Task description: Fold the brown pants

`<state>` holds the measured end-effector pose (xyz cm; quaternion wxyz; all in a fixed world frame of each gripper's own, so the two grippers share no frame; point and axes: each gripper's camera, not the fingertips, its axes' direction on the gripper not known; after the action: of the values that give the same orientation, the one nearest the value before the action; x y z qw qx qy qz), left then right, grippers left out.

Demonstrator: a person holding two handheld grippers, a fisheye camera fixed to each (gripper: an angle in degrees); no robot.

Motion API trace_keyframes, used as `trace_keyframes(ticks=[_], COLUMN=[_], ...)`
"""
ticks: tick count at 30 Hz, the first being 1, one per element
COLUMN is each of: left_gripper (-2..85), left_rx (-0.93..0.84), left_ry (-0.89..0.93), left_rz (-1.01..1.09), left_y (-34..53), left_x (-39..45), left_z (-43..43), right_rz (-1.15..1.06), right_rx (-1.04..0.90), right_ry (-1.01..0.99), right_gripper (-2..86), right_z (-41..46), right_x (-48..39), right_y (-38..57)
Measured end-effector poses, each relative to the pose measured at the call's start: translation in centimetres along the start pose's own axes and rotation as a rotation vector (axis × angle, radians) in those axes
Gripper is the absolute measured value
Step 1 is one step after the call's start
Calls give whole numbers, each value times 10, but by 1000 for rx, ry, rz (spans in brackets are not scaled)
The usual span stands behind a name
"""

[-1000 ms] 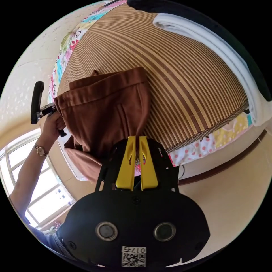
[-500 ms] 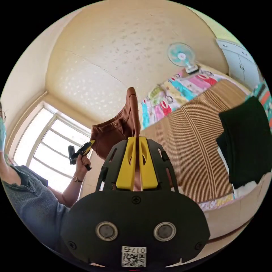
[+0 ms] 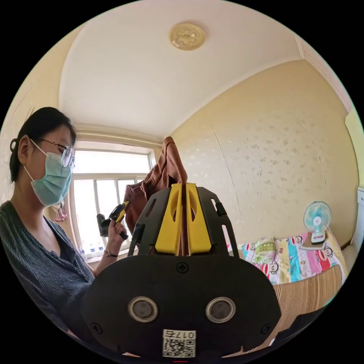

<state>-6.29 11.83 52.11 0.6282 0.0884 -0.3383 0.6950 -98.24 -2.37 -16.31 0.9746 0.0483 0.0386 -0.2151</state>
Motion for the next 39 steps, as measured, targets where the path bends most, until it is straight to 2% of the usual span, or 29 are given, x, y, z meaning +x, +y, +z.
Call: trace_keyframes(ticks=[6, 10, 13, 16, 18, 20, 22, 24, 28, 32, 34, 36, 39], left_gripper=[12, 19, 20, 21, 28, 49, 60, 64, 68, 71, 73, 77, 87], left_rx=[215, 175, 157, 19, -72, -229, -388, -567, -788, -1159, -1256, -1300, -1274], left_ry=[-1, -104, -204, -330, -400, -549, -708, -810, -826, -925, -981, -1030, -1097], left_rz=[108, 101, 105, 25, -18, -91, -138, -222, -279, -415, -460, -457, -474], left_y=[-39, -50, -34, -24, -16, 12, 48, 95, 237, 401, 446, 470, 481], left_x=[47, 42, 14, -56, -123, -239, -323, -388, -451, -486, -493, -499, -515], left_z=[-27, -5, 23, 94, 155, 253, 308, 328, 261, 138, 92, 59, 18], right_rz=[-46, 82, 178, 258, 263, 250, 236, 280, 331, 381, 432, 524, 606], right_rx=[60, -22, -53, -176, -282, -378, -468, -662, -852, -1274, -1398, -1456, -1489], right_ry=[13, -40, 13, 152, 283, 430, 559, 690, 573, 565, 560, 500, 425], right_gripper=[23, 24, 24, 24, 24, 24, 23, 21, 22, 29, 38, 57, 81], right_z=[5, 39, 75, 148, 235, 312, 376, 417, 389, 316, 284, 255, 238], right_x=[-32, -3, 36, 106, 184, 252, 316, 382, 413, 423, 425, 427, 432], right_y=[-35, -32, -5, 20, 40, 68, 110, 180, 308, 487, 542, 583, 609])
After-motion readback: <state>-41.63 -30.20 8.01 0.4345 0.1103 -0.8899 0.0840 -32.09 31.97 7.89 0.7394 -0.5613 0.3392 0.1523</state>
